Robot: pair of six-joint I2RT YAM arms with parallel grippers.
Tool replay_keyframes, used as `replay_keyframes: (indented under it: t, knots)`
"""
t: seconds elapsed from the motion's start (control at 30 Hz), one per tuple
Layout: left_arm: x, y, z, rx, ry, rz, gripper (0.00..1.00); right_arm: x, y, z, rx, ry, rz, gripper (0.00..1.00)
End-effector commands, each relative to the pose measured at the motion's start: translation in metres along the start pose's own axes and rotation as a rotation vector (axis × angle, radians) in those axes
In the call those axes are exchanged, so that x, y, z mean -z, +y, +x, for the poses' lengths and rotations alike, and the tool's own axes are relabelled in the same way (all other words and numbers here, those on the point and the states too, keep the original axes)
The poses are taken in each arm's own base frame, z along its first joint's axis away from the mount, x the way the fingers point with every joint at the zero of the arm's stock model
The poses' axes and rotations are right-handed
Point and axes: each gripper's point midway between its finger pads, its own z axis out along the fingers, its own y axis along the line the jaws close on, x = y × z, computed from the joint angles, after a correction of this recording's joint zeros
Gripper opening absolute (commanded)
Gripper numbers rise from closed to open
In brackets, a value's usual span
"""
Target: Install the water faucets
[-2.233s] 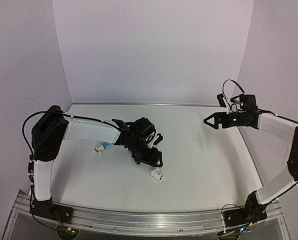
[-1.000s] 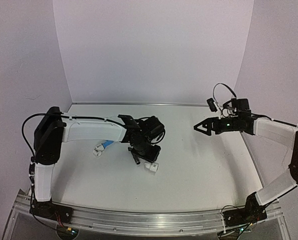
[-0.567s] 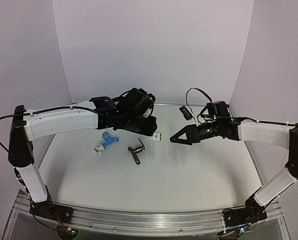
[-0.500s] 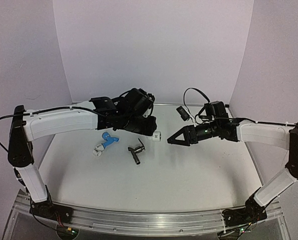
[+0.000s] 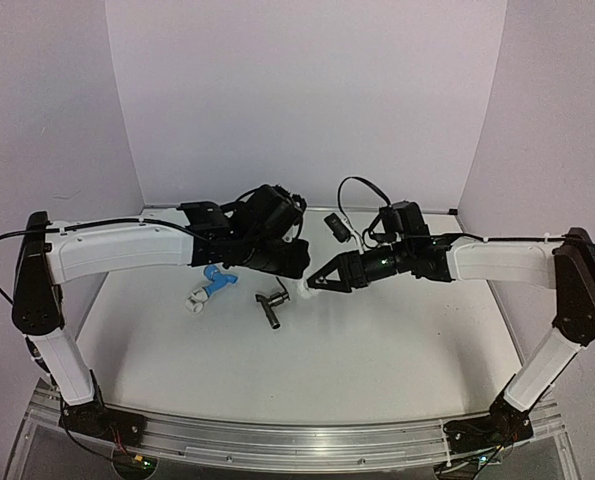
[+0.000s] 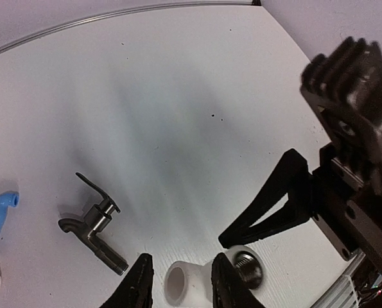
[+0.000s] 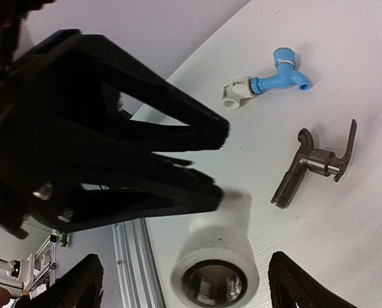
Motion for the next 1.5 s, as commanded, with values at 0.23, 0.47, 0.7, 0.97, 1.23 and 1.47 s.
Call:
replay_keyframes:
  t: [0.23, 0.47, 0.7, 0.97, 1.23, 1.47]
  knots:
    - [0.028, -0.009, -0.023, 0.04, -0.082, 0.064, 0.13, -0.008, -0.001, -0.023, 0.053, -0.048, 0.02, 0.72]
    - [0.028, 0.008, 0.026, 0.043, 0.027, 0.076, 0.54, 0.018, -0.034, 0.003, 0.306, 0.054, 0.299, 0.73]
    - [0.015, 0.005, 0.062, -0.023, 0.121, 0.165, 0.75, 0.04, -0.064, 0.034, 0.31, 0.149, 0.434, 0.75]
    - [-0.032, -0.018, 0.079, -0.075, 0.19, 0.233, 0.78, 0.065, -0.096, 0.031, 0.367, 0.175, 0.55, 0.74]
    - [-0.031, -0.003, 0.065, 0.024, 0.15, 0.275, 0.85, 0.037, -0.121, 0.038, 0.342, 0.28, 0.488, 0.74]
    - [-0.052, 0.0, 0.09, 0.023, 0.199, 0.283, 0.86, 0.005, -0.127, 0.046, 0.186, 0.282, 0.36, 0.71]
